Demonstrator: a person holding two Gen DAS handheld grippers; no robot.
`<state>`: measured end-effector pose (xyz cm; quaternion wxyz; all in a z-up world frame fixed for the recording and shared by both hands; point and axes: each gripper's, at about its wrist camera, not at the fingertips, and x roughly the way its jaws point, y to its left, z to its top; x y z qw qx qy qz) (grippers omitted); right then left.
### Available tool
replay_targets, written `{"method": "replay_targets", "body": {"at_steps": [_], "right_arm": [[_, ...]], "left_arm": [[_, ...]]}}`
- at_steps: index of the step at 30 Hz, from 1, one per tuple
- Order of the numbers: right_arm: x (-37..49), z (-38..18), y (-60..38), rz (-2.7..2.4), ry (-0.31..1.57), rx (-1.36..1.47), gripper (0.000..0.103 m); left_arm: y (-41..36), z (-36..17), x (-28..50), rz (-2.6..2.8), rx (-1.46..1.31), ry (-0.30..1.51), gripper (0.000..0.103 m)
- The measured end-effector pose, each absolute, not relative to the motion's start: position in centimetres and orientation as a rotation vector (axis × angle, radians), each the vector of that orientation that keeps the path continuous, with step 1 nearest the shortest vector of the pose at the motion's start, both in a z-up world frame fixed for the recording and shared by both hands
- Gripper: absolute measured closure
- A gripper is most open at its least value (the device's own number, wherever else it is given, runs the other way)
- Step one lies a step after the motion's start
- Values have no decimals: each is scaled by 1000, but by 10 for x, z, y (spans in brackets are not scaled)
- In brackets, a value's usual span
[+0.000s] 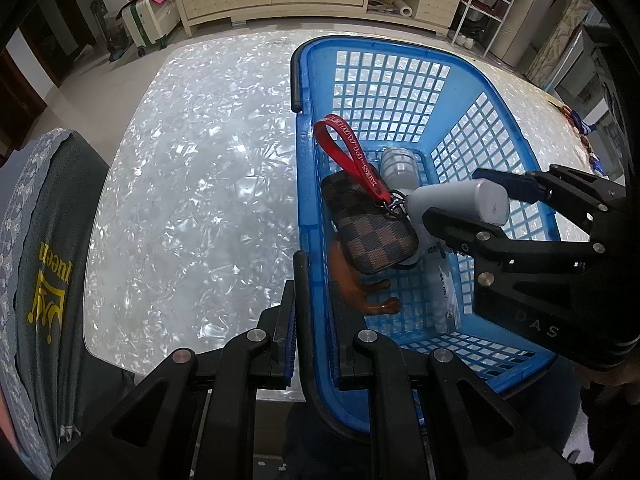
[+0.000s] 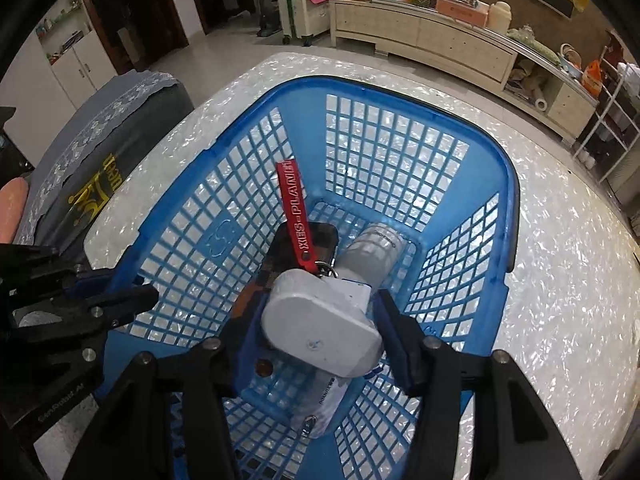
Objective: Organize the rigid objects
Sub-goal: 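Carry the earbud case into the basket and open the right tool, then lower the basket onto the table with the left tool and withdraw both tools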
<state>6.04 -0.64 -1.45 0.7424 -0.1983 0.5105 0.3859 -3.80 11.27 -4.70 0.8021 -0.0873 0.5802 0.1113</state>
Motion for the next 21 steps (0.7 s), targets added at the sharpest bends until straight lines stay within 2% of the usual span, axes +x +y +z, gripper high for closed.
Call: {"method": "replay_targets", "body": {"at_steps": [1,3,4,15,17,19,21], "right_arm": [[61,-13,-7,850,1116,-419,26],[60,-9,-8,879,1120,-384,6],[60,-8,-8,874,1121,-384,2],[57,17,-43,808,1080,-303,0],[60,18,-51,792,1087,-279,0],[66,17,-64,753,1103,-239,0],[68,18,-76,729,1108,-204,0]], "left_arm": [[112,-47,-38,237,-187,1243,88],[112,-48,-38,238,-181,1244,88],[112,-48,-38,237,-184,1242,88],[112,-45,-39,243,-179,1224,87],[114,-41,-38,250,-182,1207,78],[114,-37,-37,261,-173,1191,53],[112,-33,-36,262,-165,1169,45]]}}
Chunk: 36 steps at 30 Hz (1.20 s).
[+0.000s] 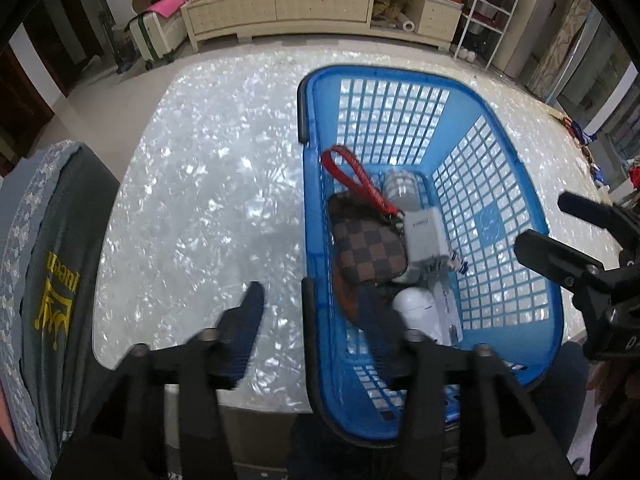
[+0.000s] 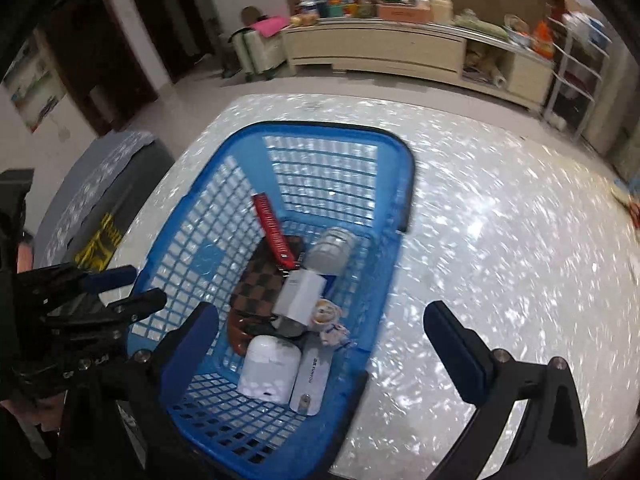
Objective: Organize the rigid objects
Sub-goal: 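Lower the basket onto the table with the left tool and withdraw both tools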
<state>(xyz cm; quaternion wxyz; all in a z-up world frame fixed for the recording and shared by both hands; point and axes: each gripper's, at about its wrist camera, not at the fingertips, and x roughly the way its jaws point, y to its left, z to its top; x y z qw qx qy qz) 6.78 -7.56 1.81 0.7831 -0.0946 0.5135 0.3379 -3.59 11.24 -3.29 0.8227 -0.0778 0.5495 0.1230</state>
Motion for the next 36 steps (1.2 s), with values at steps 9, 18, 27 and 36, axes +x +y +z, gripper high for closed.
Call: {"method": "replay_targets", "body": {"at_steps": [9,18,27,36], "right_arm": [[59,33,-127,609,1087,-121,0],[32,64,-171,556,1024,-89,0],[18,81,-193,554,969,-42,0],[9,84,-195,556,948,-37,0]], "left_arm": [[76,-8,-39,201,-110,1100,16],[20,31,-50,177,-51,991,14],[-1,53,-62,153,-46,937,13],[-11,61,-79,128,-62,922,13]]}}
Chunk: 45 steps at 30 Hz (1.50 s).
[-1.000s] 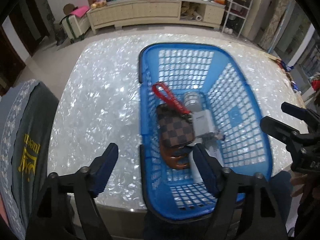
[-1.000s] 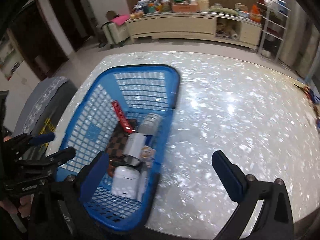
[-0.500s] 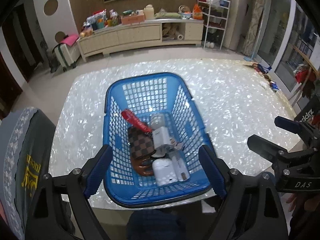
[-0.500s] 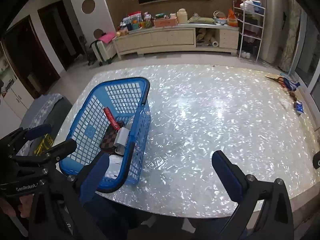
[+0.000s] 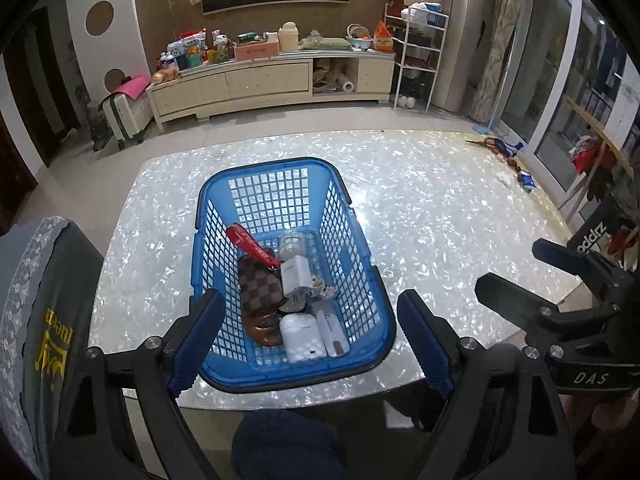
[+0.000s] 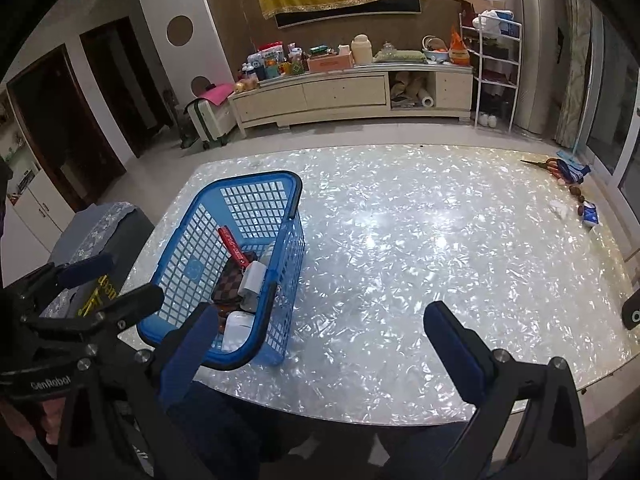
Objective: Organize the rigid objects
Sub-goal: 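Lower the basket onto the table with the left tool and withdraw both tools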
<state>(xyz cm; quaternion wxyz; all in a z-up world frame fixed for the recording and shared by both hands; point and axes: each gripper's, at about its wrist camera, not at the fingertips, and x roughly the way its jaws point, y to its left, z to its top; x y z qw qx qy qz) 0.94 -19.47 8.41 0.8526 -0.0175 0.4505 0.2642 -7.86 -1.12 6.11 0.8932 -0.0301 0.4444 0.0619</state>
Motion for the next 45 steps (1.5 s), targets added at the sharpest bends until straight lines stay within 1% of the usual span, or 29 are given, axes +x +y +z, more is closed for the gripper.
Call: {"method": "replay_targets", "body": {"at_steps": [45], "right_arm": [[3,88,-198,561,941,-28,0]], "left_arm": [[-14,72,-88,139,-42,923,14]]}}
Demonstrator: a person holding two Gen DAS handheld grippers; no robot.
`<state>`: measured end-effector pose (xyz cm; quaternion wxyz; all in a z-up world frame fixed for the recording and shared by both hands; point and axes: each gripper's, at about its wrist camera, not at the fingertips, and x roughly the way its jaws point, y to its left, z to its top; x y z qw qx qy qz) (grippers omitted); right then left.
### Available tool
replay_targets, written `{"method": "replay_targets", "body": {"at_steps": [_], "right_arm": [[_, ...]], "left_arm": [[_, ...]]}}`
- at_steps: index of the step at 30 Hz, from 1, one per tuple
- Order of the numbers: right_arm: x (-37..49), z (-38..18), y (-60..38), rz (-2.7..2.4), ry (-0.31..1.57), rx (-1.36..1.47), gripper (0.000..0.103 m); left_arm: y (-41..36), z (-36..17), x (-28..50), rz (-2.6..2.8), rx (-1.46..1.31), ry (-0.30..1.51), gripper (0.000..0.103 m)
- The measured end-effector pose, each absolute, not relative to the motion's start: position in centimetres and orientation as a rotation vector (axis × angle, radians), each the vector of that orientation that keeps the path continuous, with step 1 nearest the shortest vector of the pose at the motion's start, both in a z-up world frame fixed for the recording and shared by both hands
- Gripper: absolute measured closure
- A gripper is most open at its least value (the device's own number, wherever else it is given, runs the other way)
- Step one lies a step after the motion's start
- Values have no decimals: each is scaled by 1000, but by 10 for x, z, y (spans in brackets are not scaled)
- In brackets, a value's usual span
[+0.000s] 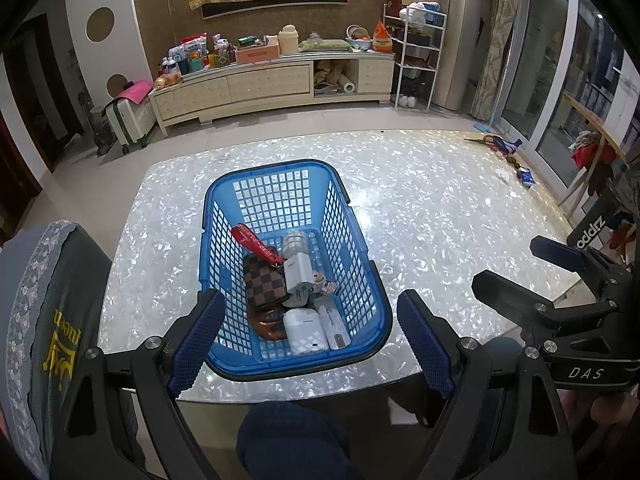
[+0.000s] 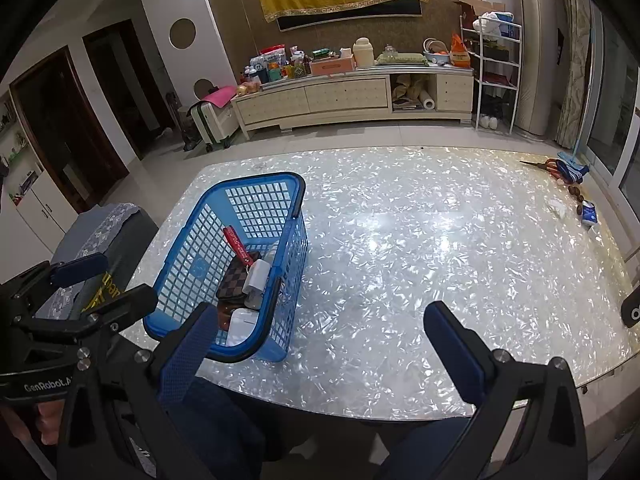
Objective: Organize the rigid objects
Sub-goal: 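Lower the basket onto the table with the left tool and withdraw both tools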
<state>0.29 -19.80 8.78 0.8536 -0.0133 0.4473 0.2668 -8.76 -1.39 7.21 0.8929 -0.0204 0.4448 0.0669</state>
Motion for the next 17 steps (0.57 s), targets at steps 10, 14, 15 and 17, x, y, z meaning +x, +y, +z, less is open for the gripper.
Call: {"method": "replay_targets", "body": {"at_steps": [10,14,15,17], "right_arm": [[2,90,-197,562,941,-26,0],[2,90,-198,563,937,-21,0],[2,90,-198,564,937,-22,0],[2,89,-197,564,939,-20,0]], "left_arm": [[-13,72,-89,136,-49,928,13],[-15,72,-89,140,-44,919,13],[-15,72,-89,142,-41,916,13],[-17,73,-90,143,-36,911,14]]}}
